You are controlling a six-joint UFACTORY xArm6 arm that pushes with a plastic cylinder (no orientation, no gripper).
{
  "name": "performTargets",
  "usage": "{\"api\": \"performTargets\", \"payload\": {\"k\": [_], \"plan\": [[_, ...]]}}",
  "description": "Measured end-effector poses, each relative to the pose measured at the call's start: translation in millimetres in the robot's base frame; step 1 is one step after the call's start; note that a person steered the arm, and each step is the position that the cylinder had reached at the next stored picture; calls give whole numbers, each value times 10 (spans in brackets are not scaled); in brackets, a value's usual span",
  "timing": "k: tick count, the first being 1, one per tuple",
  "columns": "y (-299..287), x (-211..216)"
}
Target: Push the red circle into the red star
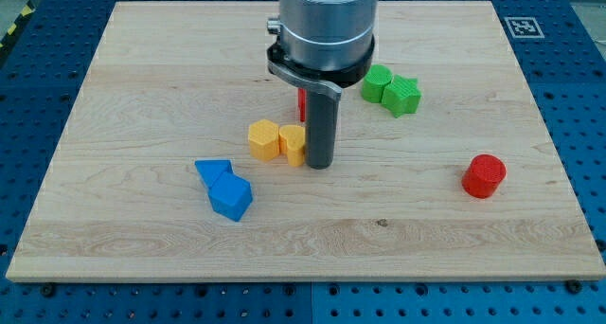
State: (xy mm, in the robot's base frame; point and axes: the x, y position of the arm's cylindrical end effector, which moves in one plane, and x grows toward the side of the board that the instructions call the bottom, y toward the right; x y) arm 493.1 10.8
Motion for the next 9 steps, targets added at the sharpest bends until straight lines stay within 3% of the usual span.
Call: {"api": "performTargets", "payload": {"k": [1, 2, 3, 4, 9], "plan": [[501, 313], [1531, 749], [2384, 784], [2550, 732], [1728, 54]]}}
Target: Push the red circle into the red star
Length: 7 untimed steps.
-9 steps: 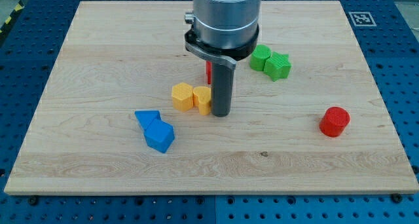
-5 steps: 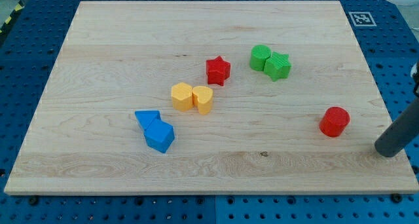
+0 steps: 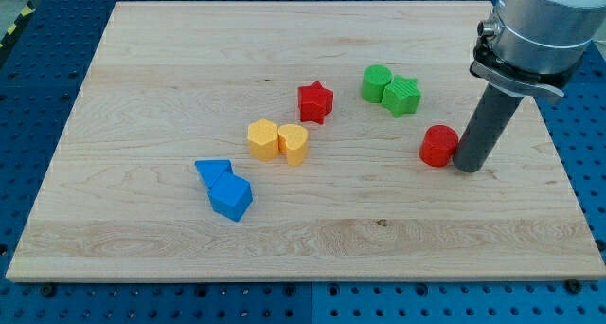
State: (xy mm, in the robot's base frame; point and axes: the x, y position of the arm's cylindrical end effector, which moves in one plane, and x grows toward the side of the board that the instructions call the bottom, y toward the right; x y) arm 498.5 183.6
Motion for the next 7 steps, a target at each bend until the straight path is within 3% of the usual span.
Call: {"api": "performTargets", "payload": {"k": [3, 5, 7], "plan": [[-182, -451], [-230, -306], [-850, -540]]}}
